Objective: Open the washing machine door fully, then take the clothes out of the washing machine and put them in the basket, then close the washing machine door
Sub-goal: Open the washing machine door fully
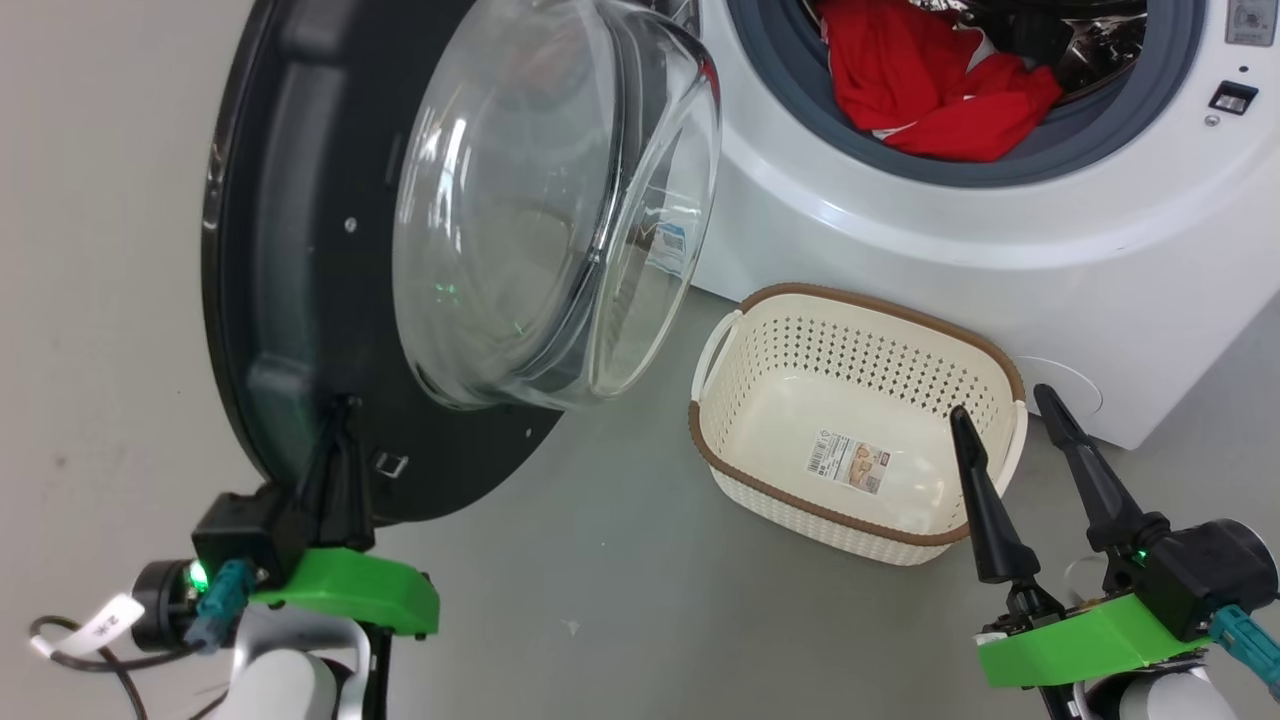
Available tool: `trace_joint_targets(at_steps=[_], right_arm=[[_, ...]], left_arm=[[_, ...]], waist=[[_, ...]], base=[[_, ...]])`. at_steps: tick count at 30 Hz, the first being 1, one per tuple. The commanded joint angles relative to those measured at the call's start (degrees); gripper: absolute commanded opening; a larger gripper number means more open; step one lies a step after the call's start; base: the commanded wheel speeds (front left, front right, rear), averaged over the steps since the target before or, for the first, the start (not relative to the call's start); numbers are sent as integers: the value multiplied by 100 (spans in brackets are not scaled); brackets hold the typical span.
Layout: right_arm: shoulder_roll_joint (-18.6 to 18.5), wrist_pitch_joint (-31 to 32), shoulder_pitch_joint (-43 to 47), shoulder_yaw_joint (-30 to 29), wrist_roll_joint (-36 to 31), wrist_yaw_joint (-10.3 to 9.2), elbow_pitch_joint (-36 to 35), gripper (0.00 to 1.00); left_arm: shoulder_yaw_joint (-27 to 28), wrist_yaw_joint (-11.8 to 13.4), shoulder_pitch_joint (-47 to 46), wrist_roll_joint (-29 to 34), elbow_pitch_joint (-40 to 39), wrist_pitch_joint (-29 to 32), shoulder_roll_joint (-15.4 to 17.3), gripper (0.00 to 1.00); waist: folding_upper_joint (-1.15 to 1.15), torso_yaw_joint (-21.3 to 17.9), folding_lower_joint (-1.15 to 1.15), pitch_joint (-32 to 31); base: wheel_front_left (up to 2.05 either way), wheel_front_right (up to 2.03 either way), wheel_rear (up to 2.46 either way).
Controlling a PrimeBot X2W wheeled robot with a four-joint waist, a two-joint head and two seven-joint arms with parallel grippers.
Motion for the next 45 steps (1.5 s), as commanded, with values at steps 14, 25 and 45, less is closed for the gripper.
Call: trace_joint_targets(at_steps=[14, 25, 45], right_arm=[[13, 194, -72, 172, -207, 35, -336, 100], [13, 380, -58, 168, -344, 35, -533, 100], [13, 631, -210, 190, -553, 35, -731, 100]], left_arm=[[530, -73, -795, -81, 630, -223, 346, 0], [847, -96, -1136, -112, 1138, -273, 388, 0], [1666, -490, -1675, -91, 1676, -277, 170, 0]], waist=[[0, 16, 0, 75], [0, -20, 0, 238], [0, -50, 0, 608]], base=[[0, 0, 0], [0, 0, 0], [0, 0, 0]])
